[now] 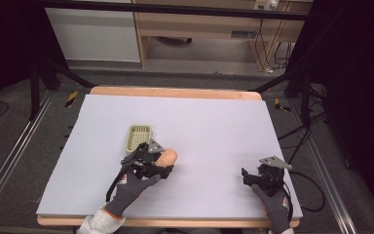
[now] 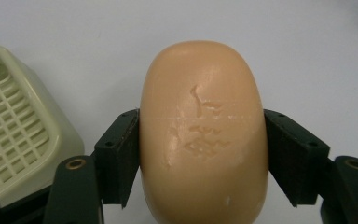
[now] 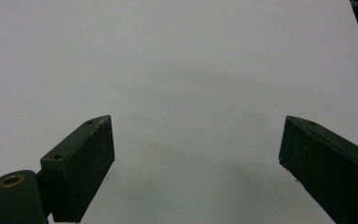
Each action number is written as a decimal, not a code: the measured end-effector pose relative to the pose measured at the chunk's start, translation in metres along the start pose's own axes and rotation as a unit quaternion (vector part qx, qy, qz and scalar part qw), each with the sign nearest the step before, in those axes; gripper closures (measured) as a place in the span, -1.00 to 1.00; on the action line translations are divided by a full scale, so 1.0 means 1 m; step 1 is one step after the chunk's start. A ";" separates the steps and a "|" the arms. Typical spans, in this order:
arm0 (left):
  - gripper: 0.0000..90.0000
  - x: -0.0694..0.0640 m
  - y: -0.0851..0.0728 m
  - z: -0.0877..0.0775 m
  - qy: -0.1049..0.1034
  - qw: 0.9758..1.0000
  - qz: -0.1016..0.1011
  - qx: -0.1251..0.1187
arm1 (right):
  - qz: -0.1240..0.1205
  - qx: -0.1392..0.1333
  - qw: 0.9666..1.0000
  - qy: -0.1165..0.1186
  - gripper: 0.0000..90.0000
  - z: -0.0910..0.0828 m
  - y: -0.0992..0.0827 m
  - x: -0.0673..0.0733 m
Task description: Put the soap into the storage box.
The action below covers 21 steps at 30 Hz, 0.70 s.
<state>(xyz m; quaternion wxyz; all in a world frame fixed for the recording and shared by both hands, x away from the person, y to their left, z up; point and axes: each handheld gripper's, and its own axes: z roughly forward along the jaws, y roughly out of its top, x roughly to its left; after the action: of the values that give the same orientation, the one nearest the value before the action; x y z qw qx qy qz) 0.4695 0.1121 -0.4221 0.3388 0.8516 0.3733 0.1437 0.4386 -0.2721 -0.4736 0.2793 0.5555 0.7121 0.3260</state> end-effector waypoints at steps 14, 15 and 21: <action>-0.29 0.017 0.002 -0.013 0.014 1.000 -0.018 -0.011 | 0.000 0.000 1.000 0.000 -0.77 0.000 0.000 0.000; -0.29 0.020 0.003 -0.015 0.015 1.000 -0.021 -0.013 | 0.001 0.000 1.000 0.000 -0.77 0.000 0.000 0.000; -0.29 0.027 0.004 -0.021 0.024 0.999 -0.029 -0.018 | 0.000 -0.001 1.000 0.000 -0.77 0.000 0.000 0.000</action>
<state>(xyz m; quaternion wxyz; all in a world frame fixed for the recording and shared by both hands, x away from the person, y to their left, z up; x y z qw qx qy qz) 0.4797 0.1398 -0.4041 0.3491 0.8304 0.4035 0.1606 0.4390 -0.2725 -0.4737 0.2793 0.5555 0.7117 0.3269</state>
